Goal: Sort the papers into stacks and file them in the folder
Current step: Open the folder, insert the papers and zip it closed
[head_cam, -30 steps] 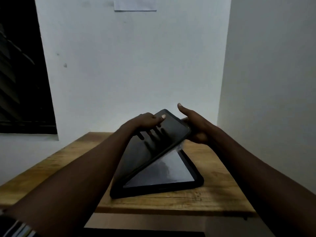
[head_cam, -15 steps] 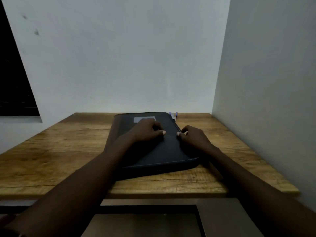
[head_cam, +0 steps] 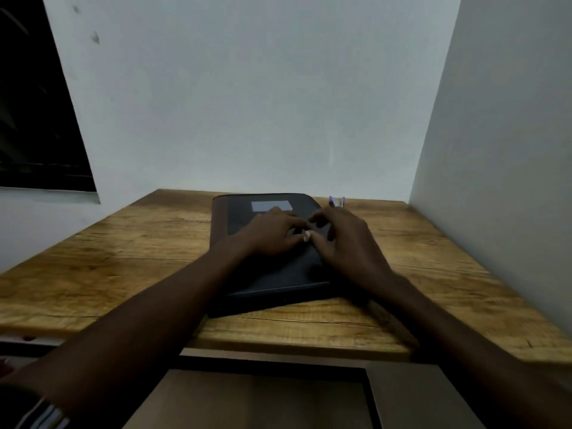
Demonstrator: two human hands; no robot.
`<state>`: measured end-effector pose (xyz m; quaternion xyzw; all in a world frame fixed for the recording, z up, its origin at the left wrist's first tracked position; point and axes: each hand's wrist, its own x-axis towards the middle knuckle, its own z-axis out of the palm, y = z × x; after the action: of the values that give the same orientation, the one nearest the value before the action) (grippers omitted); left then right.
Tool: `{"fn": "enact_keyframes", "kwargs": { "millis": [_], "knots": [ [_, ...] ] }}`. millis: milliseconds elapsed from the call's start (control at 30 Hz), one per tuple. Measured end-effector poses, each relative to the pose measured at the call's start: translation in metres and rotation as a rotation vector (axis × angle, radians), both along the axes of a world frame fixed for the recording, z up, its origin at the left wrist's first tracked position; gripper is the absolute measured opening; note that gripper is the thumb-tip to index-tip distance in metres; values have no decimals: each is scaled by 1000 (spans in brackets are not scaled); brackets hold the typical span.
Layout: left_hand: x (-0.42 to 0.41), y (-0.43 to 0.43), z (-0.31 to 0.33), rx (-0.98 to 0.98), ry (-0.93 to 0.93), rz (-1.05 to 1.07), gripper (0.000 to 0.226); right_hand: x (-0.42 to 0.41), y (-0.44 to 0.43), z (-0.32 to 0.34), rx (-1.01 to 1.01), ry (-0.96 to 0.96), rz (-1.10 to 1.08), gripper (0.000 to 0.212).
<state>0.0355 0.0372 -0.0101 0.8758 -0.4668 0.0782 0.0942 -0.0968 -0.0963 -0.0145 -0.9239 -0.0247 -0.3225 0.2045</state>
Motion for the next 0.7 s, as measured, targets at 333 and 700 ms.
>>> {"fn": "enact_keyframes", "kwargs": {
  "millis": [333, 700],
  "knots": [
    [-1, -1, -12, -140, -65, 42, 32, -51, 95, -24, -81, 71, 335, 9],
    [2, -6, -12, -99, -23, 128, 35, -61, 140, -36, 105, 85, 56, 18]
  ]
}}
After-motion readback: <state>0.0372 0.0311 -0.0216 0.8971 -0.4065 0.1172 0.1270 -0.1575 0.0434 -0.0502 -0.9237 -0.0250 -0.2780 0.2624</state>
